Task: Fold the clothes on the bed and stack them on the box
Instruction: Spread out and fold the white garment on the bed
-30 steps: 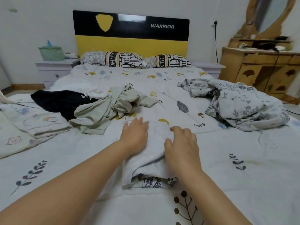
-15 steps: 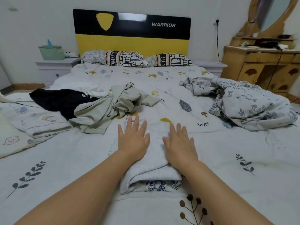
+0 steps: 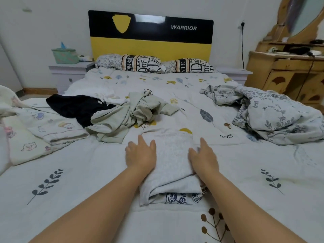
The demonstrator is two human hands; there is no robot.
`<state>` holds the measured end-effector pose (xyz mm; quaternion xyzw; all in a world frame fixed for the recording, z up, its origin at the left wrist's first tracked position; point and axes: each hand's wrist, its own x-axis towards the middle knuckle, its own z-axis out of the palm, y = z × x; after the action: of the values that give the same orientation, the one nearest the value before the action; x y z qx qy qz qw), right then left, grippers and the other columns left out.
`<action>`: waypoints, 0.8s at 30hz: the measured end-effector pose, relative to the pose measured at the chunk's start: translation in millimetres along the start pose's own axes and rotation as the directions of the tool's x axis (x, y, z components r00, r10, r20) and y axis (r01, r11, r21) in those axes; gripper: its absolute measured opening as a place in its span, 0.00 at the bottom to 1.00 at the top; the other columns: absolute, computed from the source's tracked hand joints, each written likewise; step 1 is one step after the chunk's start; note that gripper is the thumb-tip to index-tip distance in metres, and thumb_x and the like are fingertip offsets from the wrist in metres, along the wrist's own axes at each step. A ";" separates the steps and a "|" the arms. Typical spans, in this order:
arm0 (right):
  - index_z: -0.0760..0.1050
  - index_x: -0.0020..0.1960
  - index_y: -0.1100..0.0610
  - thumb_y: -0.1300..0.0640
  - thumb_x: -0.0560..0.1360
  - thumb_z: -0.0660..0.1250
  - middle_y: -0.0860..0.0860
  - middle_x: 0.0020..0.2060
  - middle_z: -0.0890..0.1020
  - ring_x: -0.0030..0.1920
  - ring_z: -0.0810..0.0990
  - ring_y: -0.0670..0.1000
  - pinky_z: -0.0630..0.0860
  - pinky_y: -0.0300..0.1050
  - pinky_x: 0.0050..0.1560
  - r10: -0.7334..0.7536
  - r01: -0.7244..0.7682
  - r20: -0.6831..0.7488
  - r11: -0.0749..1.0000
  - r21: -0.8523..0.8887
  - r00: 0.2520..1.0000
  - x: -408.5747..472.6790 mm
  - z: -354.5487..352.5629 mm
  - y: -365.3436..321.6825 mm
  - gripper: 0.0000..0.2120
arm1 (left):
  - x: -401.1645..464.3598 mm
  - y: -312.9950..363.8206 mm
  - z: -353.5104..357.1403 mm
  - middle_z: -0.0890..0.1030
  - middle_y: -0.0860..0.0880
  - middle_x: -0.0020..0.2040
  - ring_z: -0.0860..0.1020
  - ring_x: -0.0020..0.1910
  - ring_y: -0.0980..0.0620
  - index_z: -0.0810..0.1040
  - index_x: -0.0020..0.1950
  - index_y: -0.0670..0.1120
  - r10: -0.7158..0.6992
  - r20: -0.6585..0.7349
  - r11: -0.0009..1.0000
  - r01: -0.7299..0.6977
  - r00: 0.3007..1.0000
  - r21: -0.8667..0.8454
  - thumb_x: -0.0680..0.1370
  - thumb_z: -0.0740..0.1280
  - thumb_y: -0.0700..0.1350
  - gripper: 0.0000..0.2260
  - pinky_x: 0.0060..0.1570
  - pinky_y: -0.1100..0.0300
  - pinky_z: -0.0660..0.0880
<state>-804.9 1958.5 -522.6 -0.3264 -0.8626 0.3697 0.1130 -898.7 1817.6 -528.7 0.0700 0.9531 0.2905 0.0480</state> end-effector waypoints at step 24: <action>0.68 0.70 0.50 0.63 0.74 0.67 0.47 0.60 0.72 0.58 0.71 0.48 0.69 0.42 0.54 -0.155 0.044 0.173 0.853 0.520 0.973 -137.3 -61.9 -58.3 0.26 | -114.4 -26.9 -123.7 0.65 0.49 0.68 0.69 0.64 0.48 0.64 0.71 0.59 0.247 0.241 0.849 -0.089 0.939 -0.522 0.72 0.67 0.39 0.30 0.61 0.56 0.71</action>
<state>-701.3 1874.6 -431.4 -0.1987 -0.7559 0.6114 0.1238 -805.1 1709.5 -435.7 0.1820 0.8157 0.5179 0.1824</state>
